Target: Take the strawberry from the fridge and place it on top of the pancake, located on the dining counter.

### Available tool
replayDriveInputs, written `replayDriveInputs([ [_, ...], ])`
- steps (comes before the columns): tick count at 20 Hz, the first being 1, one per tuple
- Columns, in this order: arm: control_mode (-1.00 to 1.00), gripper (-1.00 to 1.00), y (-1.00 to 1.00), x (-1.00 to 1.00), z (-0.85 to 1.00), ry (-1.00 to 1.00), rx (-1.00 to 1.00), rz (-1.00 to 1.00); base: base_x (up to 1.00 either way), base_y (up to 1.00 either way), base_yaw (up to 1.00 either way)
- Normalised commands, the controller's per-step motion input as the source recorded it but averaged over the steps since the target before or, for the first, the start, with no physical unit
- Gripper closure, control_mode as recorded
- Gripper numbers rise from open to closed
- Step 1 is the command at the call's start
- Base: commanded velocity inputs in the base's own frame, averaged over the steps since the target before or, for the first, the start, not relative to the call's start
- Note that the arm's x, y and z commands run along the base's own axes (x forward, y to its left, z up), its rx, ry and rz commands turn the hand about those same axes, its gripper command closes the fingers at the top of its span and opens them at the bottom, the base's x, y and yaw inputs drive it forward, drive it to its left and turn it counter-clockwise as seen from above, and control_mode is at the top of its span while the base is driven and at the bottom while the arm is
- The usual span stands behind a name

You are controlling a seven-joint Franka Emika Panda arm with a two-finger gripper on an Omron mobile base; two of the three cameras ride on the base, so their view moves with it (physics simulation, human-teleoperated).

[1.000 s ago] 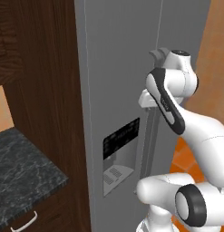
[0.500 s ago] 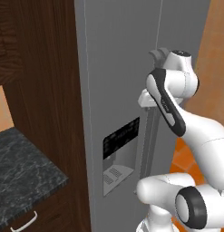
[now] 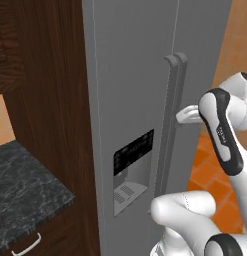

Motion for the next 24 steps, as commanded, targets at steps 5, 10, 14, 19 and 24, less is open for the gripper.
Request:
replayDriveInputs([
  [5,-1.0,-1.0,-0.06,0.01,-0.37,-0.21,0.2,0.32,0.0,0.0,0.0],
  [10,-1.0,-1.0,0.0,0.34,-0.25,-0.35,0.21,0.34,0.0,0.0,0.0],
  [14,-1.0,-1.0,0.0,0.37,0.05,-0.37,0.15,0.15,0.0,0.0,0.0],
  [19,-1.0,-1.0,-0.02,0.23,0.03,-0.38,0.11,0.01,0.0,0.0,0.0],
  [24,-1.0,-1.0,-0.16,0.24,0.0,-0.2,0.09,0.0,0.0,0.0,0.0],
])
